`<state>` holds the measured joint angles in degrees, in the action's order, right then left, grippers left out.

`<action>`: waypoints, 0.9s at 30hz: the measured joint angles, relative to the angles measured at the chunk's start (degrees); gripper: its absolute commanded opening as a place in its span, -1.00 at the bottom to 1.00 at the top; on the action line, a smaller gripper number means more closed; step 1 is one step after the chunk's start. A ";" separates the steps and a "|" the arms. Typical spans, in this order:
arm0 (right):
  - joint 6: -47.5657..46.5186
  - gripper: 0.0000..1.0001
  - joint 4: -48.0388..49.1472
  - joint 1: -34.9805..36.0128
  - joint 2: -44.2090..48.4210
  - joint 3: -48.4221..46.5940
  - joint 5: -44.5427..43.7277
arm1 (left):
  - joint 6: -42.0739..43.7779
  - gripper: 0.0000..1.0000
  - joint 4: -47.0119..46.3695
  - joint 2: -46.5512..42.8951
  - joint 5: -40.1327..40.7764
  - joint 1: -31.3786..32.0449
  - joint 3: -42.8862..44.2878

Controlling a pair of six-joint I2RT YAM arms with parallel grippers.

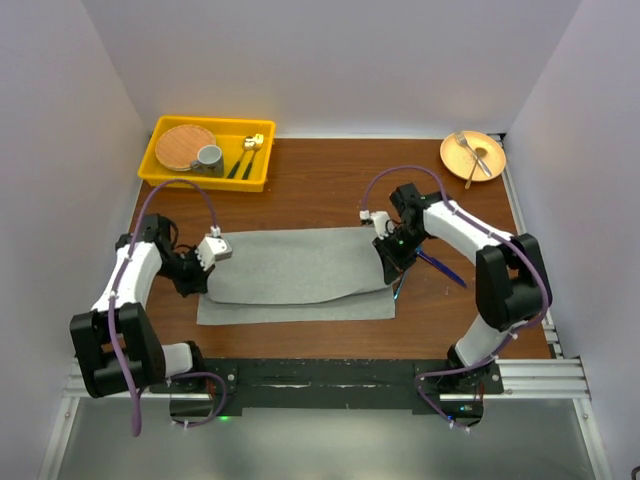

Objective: Fold the napkin into a case and place the utensils inside

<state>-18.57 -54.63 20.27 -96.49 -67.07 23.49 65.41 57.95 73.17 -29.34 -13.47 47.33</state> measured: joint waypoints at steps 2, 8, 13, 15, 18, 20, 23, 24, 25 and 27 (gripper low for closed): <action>0.04 -1.00 0.22 0.15 -0.72 1.62 0.02 | 0.24 -1.00 -0.20 0.13 0.46 0.00 -2.54; 0.20 -1.00 2.36 1.09 -6.01 3.17 0.02 | 0.07 -1.00 -3.48 2.47 1.99 0.00 -6.93; 0.31 -1.00 3.21 1.20 -6.97 3.13 0.00 | -0.37 -1.00 -5.70 3.43 2.21 0.00 -6.99; 0.31 -1.00 3.08 1.20 -6.97 3.13 0.00 | -0.44 -1.00 -5.60 3.43 2.14 0.00 -6.84; 0.28 -1.00 2.10 1.20 -6.93 2.51 0.02 | -0.39 -1.00 -3.69 3.34 1.97 0.00 -5.44; 0.28 -1.00 1.11 1.20 -6.23 1.84 0.04 | -0.31 -1.00 -1.90 2.49 1.66 0.00 -3.67; 0.26 -1.00 -0.37 1.20 -3.28 1.31 0.11 | 0.17 -1.00 0.48 -0.33 1.53 0.00 -1.66; 0.24 -1.00 -0.96 1.20 -2.03 1.18 0.11 | 0.37 -1.00 1.31 -1.62 1.55 0.00 -1.40; 0.26 -1.00 -1.42 1.20 -0.94 1.05 0.13 | 0.48 -1.00 2.08 -2.80 1.60 0.00 -1.33; 0.24 -1.00 -2.05 1.20 0.57 0.63 0.20 | 1.14 -1.00 3.52 -3.96 1.75 0.00 -1.33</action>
<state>-18.33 -56.69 21.47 -95.92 -66.43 23.68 66.54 61.47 69.21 -27.59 -13.47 46.00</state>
